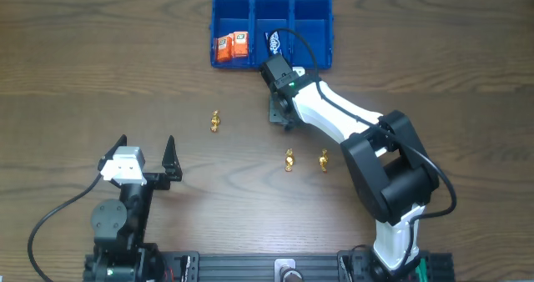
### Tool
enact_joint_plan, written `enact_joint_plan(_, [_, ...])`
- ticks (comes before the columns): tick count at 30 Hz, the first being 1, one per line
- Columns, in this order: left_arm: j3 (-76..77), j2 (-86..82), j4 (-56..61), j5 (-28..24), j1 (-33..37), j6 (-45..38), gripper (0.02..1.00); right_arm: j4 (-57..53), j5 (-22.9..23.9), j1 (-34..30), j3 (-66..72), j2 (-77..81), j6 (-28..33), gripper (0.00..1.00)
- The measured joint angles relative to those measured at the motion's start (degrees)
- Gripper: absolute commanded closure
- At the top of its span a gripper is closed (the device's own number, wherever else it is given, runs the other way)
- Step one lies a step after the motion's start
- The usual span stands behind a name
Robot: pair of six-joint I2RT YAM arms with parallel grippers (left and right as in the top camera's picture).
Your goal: Sort Candies Into Trays
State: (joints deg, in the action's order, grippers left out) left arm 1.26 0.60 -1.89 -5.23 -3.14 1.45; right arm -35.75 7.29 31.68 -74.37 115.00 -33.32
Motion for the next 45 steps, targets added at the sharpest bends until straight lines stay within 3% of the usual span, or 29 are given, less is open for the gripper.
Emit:
enact_joint_plan(7, [0.0, 0.0, 0.0, 0.0, 0.0, 0.0, 0.02, -5.4, 1.2, 0.9, -2.2, -1.0, 0.1, 0.755])
enact_joint_plan(12, [0.0, 0.0, 0.0, 0.0, 0.0, 0.0, 0.02, -16.2, 2.9, 1.6, -20.1, -2.4, 2.3, 0.757])
enact_joint_plan(17, [0.0, 0.0, 0.0, 0.0, 0.0, 0.0, 0.02, -19.1, 4.8, -0.4, -42.6, -1.4, 5.6, 0.75])
enact_joint_plan(20, [0.0, 0.0, 0.0, 0.0, 0.0, 0.0, 0.02, -18.0, 5.9, -1.6, -49.2, 1.6, 6.6, 0.748])
enact_joint_plan(33, [0.0, 0.0, 0.0, 0.0, 0.0, 0.0, 0.02, -13.0, 6.3, -3.6, -49.5, 21.6, 7.1, 0.693])
enact_joint_plan(38, [0.0, 0.0, 0.0, 0.0, 0.0, 0.0, 0.02, -12.5, 6.4, -3.6, -49.6, 21.5, 7.5, 0.29])
enact_joint_plan(45, [0.0, 0.0, 0.0, 0.0, 0.0, 0.0, 0.02, -13.0, 6.4, -3.6, -49.7, 21.4, 7.8, 0.169])
